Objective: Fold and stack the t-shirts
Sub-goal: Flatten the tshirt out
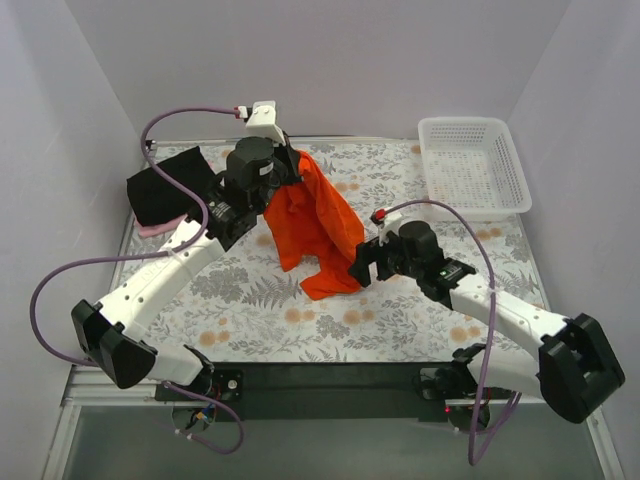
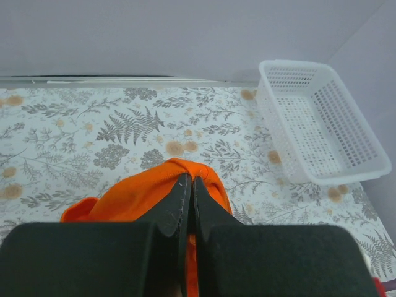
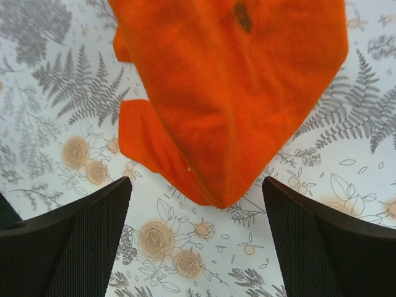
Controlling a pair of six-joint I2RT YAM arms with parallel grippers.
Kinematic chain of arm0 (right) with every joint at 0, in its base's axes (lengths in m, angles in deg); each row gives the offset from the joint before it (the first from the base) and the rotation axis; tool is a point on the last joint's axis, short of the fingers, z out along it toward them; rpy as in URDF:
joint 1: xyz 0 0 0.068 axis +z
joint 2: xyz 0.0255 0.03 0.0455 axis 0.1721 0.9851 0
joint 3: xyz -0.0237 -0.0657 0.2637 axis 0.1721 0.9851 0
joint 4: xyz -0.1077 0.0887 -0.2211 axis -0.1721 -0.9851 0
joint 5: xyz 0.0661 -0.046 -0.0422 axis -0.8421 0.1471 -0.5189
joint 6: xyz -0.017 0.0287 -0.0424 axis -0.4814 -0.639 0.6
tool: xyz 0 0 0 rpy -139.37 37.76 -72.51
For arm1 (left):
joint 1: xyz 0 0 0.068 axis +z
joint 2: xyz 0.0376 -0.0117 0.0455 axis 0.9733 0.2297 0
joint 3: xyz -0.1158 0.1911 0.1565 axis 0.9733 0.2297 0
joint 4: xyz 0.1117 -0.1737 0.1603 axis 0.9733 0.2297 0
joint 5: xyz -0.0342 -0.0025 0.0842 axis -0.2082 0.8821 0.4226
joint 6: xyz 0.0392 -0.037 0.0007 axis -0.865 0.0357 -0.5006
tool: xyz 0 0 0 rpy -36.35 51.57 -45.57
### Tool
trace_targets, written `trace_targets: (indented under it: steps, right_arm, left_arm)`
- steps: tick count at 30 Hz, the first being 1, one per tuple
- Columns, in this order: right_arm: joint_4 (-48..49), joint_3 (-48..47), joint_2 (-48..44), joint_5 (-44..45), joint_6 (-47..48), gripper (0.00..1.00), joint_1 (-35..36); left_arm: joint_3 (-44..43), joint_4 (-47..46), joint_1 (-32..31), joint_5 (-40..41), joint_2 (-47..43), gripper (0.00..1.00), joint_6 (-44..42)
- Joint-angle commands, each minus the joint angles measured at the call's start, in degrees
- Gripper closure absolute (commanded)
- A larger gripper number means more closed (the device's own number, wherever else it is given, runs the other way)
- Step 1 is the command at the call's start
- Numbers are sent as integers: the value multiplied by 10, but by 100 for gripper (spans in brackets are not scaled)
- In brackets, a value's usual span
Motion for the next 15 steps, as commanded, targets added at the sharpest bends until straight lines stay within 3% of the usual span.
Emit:
trace_targets:
  steps: [1, 6, 8, 9, 11, 12, 15]
  right_arm:
    - [20, -22, 43, 79, -5, 21, 30]
    - [24, -43, 132, 135, -7, 22, 41]
    - [35, -58, 158, 142, 0, 29, 43]
    - [40, -61, 173, 145, 3, 47, 48]
    - [44, -73, 176, 150, 11, 73, 53]
    - [43, -74, 171, 153, 15, 98, 58]
    - [42, -66, 128, 168, 31, 99, 62]
  left_arm:
    - [9, -1, 17, -17, -28, 100, 1]
    - [21, -1, 29, -24, -50, 100, 4]
    - [26, -2, 31, -31, -60, 100, 7]
    - [29, -3, 33, -31, -63, 100, 8]
    - [43, -2, 37, -22, -76, 100, 9]
    - [50, -2, 42, -18, -81, 100, 12]
    - [88, -5, 57, -24, -111, 100, 26]
